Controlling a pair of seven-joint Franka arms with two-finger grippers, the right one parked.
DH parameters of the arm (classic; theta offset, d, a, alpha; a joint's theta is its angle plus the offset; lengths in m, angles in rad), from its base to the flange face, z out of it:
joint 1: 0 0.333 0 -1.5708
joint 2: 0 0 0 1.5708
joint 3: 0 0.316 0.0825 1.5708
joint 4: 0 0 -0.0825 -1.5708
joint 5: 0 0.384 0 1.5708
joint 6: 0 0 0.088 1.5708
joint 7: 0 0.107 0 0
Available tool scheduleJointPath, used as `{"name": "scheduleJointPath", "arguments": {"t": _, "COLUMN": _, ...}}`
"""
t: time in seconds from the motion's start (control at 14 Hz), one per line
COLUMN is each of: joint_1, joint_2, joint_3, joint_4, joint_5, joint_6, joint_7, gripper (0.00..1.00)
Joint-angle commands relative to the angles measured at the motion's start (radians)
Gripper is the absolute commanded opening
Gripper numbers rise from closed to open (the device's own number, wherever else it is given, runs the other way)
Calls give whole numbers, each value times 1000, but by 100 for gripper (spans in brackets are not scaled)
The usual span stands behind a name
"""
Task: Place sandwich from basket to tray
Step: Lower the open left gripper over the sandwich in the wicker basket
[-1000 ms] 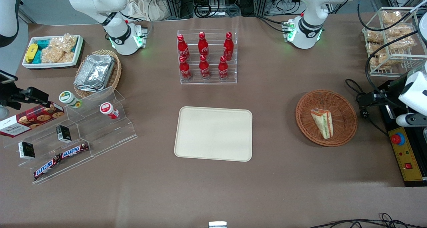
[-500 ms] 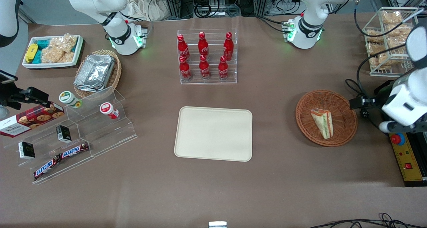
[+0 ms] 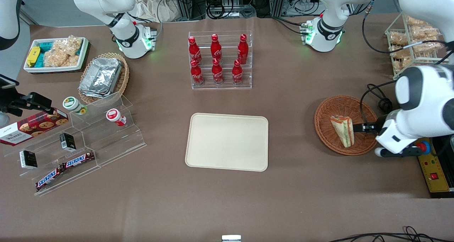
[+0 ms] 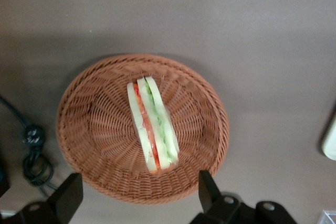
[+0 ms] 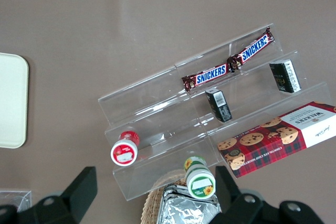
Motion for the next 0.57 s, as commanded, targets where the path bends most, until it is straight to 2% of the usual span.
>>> {"name": "scheduleJointPath", "arguments": {"t": 0.0, "joint_1": 14, "joint_2": -24, "joint_3": -2, "joint_4": -138, "joint_5": 13, "joint_6": 107, "joint_7": -18, "gripper": 98}}
{"name": "scheduleJointPath", "arguments": {"t": 0.21, "joint_1": 35, "joint_2": -9, "joint_3": -3, "joint_4": -209, "joint_5": 2, "joint_6": 193, "joint_7": -63, "gripper": 98}}
{"name": "scheduleJointPath", "arguments": {"t": 0.5, "joint_1": 37, "joint_2": 42, "joint_3": -5, "joint_4": -215, "joint_5": -9, "joint_6": 222, "joint_7": -107, "gripper": 98}}
